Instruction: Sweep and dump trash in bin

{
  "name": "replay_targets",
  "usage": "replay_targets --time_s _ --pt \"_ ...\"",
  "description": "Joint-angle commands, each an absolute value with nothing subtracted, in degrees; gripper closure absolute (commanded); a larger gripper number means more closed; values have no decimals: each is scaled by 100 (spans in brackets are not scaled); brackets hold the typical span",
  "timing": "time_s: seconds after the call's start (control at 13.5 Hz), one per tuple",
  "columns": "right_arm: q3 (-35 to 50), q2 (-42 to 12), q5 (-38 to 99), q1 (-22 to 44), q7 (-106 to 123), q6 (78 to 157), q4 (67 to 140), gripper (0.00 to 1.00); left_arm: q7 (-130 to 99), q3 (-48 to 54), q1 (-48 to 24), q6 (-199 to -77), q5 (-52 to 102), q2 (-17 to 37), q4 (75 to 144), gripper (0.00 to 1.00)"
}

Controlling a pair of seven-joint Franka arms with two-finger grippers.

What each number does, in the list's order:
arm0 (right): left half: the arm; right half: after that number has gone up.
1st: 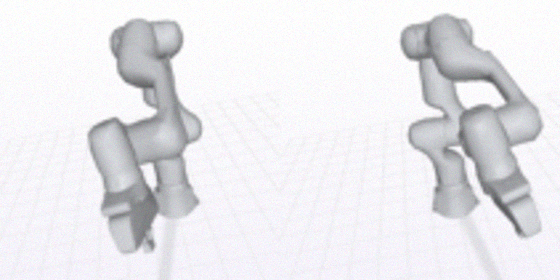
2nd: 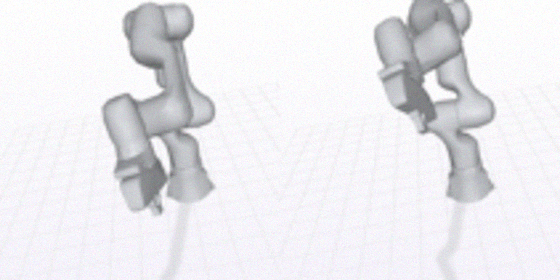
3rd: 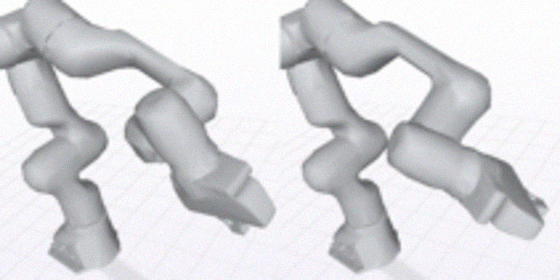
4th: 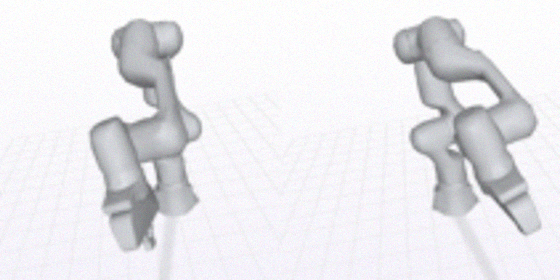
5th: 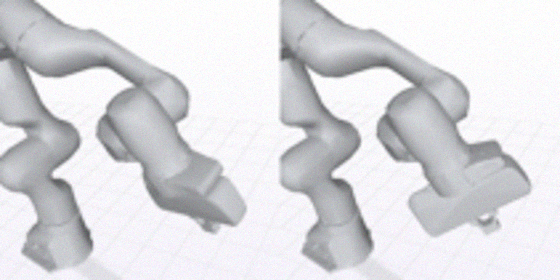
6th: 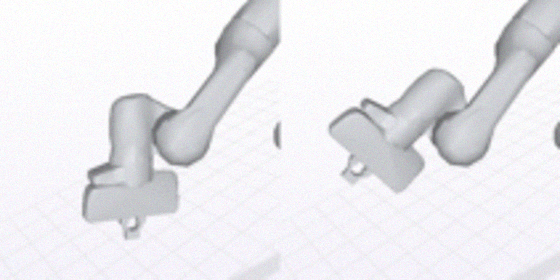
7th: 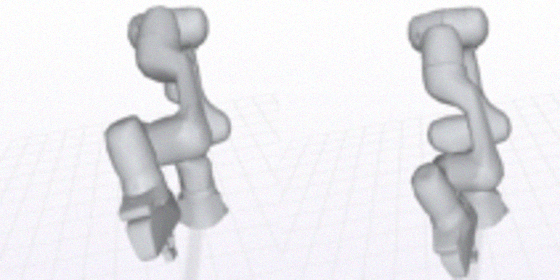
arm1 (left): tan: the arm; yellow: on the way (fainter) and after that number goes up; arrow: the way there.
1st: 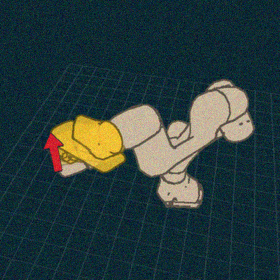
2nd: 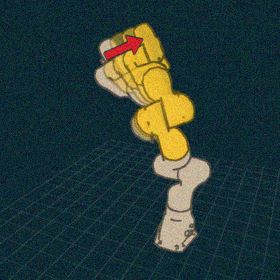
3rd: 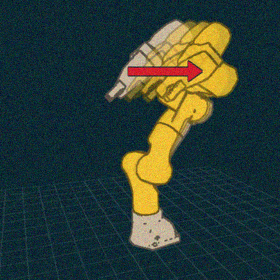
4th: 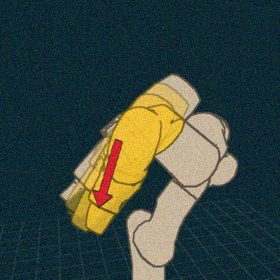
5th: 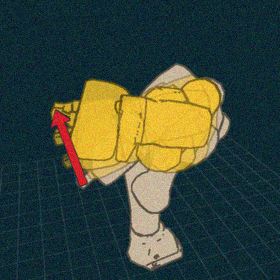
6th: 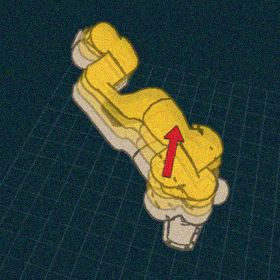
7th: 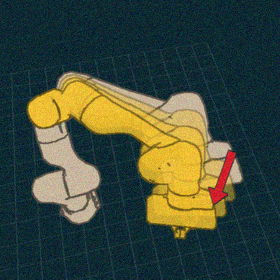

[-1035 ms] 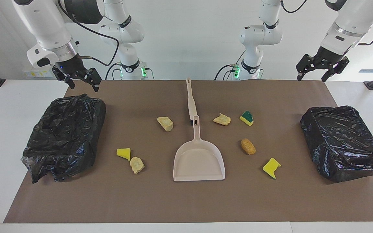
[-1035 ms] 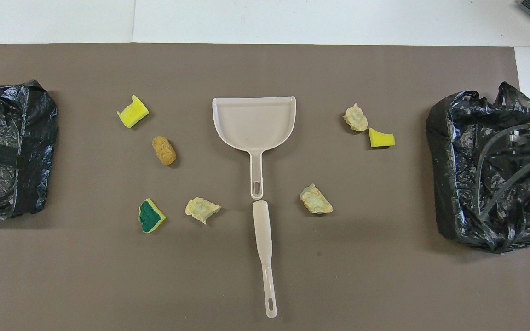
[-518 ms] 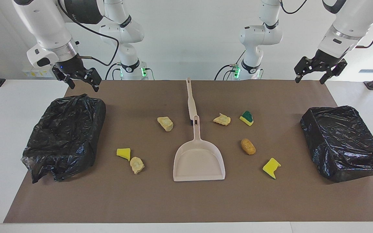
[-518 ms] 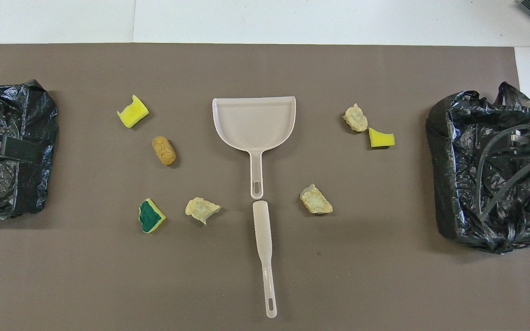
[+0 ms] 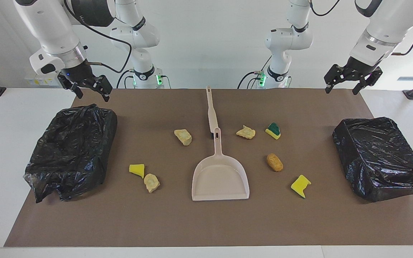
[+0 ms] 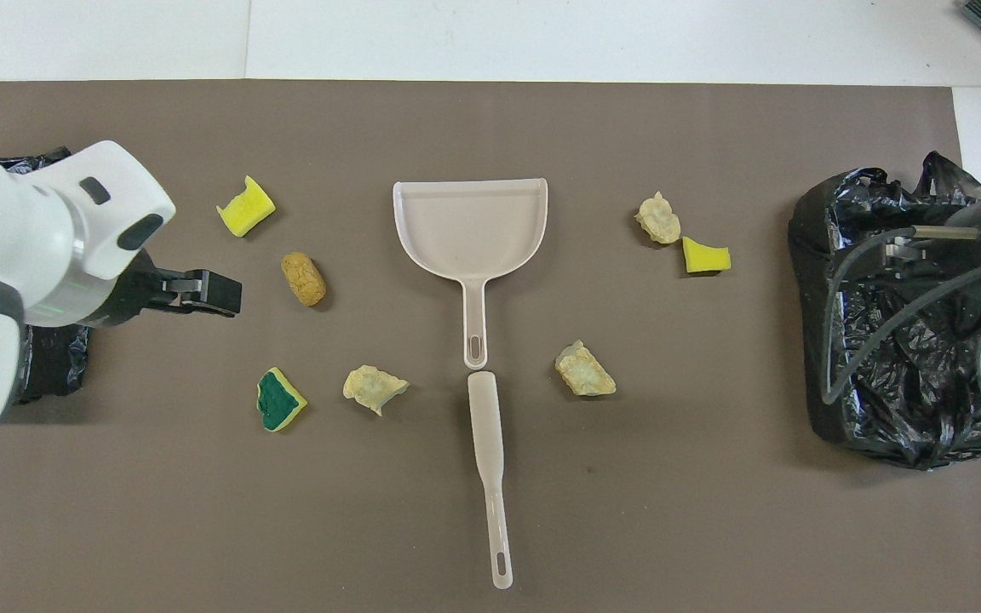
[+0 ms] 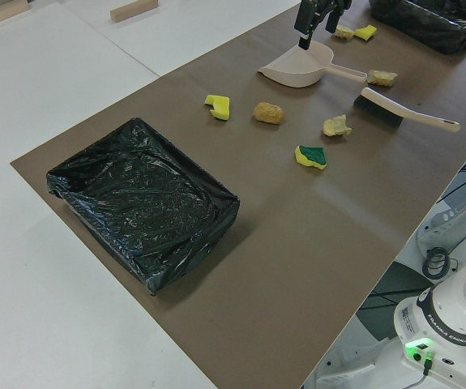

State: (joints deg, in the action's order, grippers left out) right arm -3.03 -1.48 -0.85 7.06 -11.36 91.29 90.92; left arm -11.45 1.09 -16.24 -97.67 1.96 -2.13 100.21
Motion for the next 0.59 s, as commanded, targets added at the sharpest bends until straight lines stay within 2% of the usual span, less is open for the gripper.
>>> replay_targets --time_s 0.0,0.15,0.52 --pt "-194 -1487 -26 799 -1693 9280 8020 0 -1641 26 -2116 -10482 325 -833 11079 0" --pt "-62 -2256 79 879 -2187 9351 7245 0 -1775 35 -2433 -10870 351 -1028 11626 0" --pt "114 -2619 176 1071 -2504 9800 7207 0 -2450 26 -3417 -11644 387 -1055 12426 0"
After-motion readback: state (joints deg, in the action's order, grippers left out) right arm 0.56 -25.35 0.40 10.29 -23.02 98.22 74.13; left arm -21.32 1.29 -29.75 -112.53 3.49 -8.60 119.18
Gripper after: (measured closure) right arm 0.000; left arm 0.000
